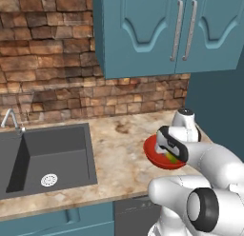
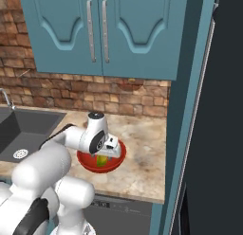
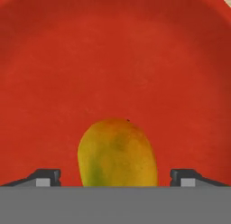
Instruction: Take the steak, mango, and lime from the freezer and place them in the bowl on the counter.
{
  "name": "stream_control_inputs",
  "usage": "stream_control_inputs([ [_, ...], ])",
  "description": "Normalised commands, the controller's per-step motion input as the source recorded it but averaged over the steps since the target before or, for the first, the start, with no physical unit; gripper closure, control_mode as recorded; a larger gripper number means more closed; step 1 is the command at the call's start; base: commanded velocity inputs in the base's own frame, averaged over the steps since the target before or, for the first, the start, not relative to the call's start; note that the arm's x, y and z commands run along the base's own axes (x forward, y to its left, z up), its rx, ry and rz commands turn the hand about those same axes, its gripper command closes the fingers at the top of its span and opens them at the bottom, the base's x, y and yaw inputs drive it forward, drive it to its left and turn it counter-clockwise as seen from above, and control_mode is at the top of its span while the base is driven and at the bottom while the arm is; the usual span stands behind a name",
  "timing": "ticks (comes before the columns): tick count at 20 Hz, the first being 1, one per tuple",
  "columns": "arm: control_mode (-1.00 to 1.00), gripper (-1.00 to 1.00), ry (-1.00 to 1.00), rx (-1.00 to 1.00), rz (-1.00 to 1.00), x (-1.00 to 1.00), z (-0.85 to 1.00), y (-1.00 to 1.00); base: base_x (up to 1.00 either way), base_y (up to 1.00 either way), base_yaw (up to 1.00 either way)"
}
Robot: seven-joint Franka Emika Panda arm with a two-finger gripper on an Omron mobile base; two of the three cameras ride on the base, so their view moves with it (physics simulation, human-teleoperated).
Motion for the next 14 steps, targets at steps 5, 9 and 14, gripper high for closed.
stream_control_inputs([
  [5, -1.0, -1.0, -0.2, 0.0, 0.01, -0.57, 0.52, 0.02, 0.0, 0.0, 0.0],
  [9, -1.0, -1.0, -0.08, 0.0, 0.03, -0.53, 0.93, 0.11, 0.0, 0.0, 0.0],
  [14, -1.0, -1.0, -0.04, 0.0, 0.01, -0.65, 0.9, 0.23, 0.0, 0.0, 0.0],
])
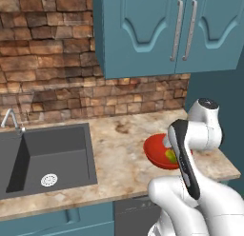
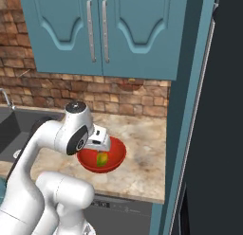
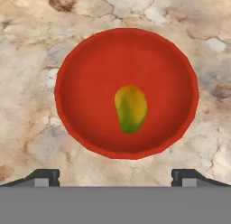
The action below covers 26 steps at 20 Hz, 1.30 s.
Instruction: Take the steak, mango, and lime from the freezer and place them in the bowl on the counter.
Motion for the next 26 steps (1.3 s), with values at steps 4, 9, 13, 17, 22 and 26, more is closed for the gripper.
stream_control_inputs([
  [4, -1.0, -1.0, 0.0, 0.0, 0.0, -0.6, 0.79, 0.18, 0.0, 0.0, 0.0],
  [9, -1.0, -1.0, -0.02, 0.0, 0.05, -0.5, 0.38, 0.0, 0.0, 0.0, 0.0],
  [13, -1.0, -1.0, -0.03, 0.0, 0.02, -0.45, 0.42, 0.0, 0.0, 0.0, 0.0],
  [17, -1.0, -1.0, -0.07, 0.01, 0.0, -0.26, 0.34, 0.0, 0.0, 0.0, 0.0],
  [22, -1.0, -1.0, -0.01, 0.01, 0.0, -0.03, 0.19, 0.01, 0.0, 0.0, 0.0],
  [26, -1.0, -1.0, 0.0, 0.0, 0.0, 0.0, 0.18, 0.22, 0.0, 0.0, 0.0],
])
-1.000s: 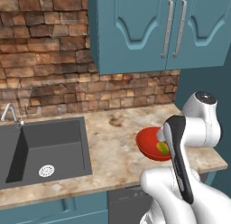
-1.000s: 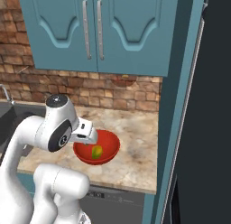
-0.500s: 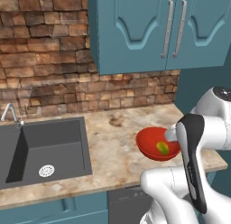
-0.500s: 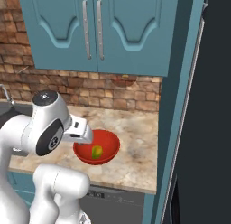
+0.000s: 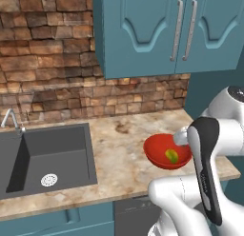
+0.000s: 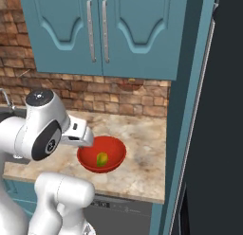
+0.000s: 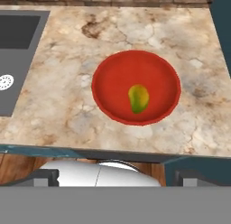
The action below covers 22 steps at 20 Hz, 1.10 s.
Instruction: Take the steak, mango, and lime from the freezer and place them in the bowl on the counter.
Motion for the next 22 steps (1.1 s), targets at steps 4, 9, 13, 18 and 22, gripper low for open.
stream_control_inputs([
  [4, -1.0, -1.0, 0.0, 0.0, 0.0, 0.0, 0.01, 0.04, 0.0, 0.0, 0.0],
  [9, 1.0, -1.0, 0.0, 0.0, 0.0, 0.0, 0.0, 0.0, -0.21, 0.0, -0.01],
  [13, 1.0, -1.0, 0.0, 0.0, 0.0, 0.0, 0.0, 0.0, -0.97, 0.0, -0.02],
  [18, 1.0, -1.0, 0.0, 0.0, 0.0, 0.0, 0.0, 0.0, -1.0, 0.0, -0.01],
  [22, 1.0, -1.0, 0.0, 0.0, 0.0, 0.0, 0.0, 0.0, -1.0, 0.0, 0.0],
])
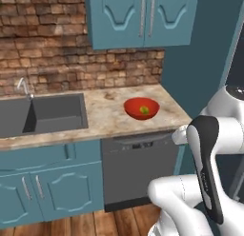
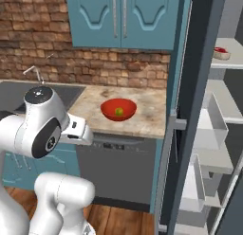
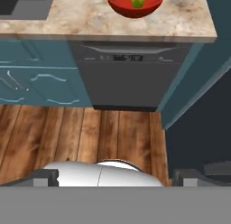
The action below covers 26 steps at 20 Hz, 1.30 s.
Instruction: Take the steak, mango, and lime from the freezer and place them in the bowl on the counter.
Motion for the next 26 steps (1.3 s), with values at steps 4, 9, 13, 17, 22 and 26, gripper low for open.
stream_control_inputs([
  [4, 1.0, -1.0, 0.0, 0.0, 0.0, 0.0, 0.0, 0.0, -1.0, 0.0, 0.0],
  [9, 1.0, -1.0, 0.0, 0.0, 0.0, 0.0, 0.0, 0.0, -0.89, -0.16, 0.0],
  [13, 1.0, -1.0, 0.0, 0.0, 0.0, 0.0, 0.0, 0.0, -0.56, -0.52, 0.0],
  [17, 1.0, -1.0, 0.0, 0.0, 0.0, 0.0, 0.0, 0.0, -0.45, -0.65, 0.0],
  [22, 1.0, -1.0, 0.0, 0.0, 0.0, 0.0, 0.0, 0.0, -0.02, -0.77, 0.0],
  [26, 1.0, -1.0, 0.0, 0.0, 0.0, 0.0, 0.0, 0.0, 0.04, -0.72, 0.0],
])
